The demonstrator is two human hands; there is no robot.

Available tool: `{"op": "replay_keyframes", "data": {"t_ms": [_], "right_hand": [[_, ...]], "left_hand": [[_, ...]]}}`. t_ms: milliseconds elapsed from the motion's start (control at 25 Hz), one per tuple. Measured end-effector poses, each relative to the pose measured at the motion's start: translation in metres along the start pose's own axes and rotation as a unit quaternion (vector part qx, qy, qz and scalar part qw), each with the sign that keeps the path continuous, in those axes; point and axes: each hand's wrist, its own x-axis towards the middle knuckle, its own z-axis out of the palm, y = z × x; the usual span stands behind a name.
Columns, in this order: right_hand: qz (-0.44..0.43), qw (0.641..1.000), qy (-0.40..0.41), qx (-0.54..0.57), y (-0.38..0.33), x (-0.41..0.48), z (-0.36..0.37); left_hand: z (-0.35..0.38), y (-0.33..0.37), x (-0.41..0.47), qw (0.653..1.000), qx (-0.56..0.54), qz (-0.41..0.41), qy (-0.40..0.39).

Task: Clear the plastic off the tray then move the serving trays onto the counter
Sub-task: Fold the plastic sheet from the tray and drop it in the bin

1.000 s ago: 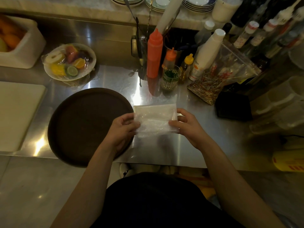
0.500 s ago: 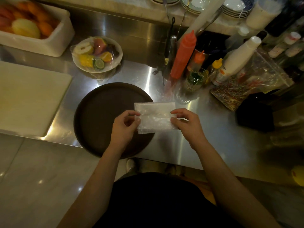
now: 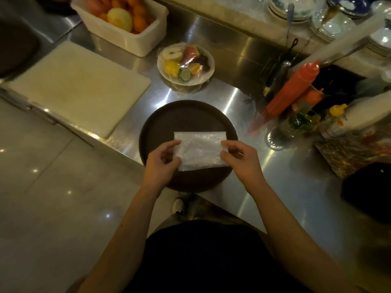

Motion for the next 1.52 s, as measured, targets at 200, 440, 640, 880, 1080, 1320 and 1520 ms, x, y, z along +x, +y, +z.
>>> {"op": "replay_keyframes", "data": {"t_ms": [200, 440, 640, 880, 1080, 1320, 1520], "right_hand": [[-0.033, 0.982, -0.179, -0.050, -0.013, 0.008, 0.019], [-0.086, 0.926, -0.359, -0.076, -0.005, -0.024, 0.055], [-0.138, 0.854, -0.489, -0.107, 0.018, -0.091, 0.105], [-0.158, 0.782, -0.586, -0.139, 0.025, -0.193, 0.158], [-0.189, 0.738, -0.625, -0.170, 0.038, -0.298, 0.212], [-0.230, 0.679, -0.659, -0.227, 0.051, -0.429, 0.270], [-0.257, 0.648, -0.669, -0.257, 0.053, -0.472, 0.310]], "left_hand": [[-0.009, -0.018, -0.052, 0.986, -0.050, -0.035, 0.157], [0.008, -0.060, -0.154, 0.937, -0.078, -0.048, 0.338], [0.021, -0.098, -0.264, 0.862, -0.107, -0.116, 0.481], [0.018, -0.138, -0.374, 0.783, -0.142, -0.140, 0.589], [-0.010, -0.177, -0.474, 0.740, -0.179, -0.140, 0.634], [-0.048, -0.230, -0.581, 0.673, -0.196, -0.164, 0.694], [-0.071, -0.248, -0.608, 0.635, -0.221, -0.181, 0.718]]}}
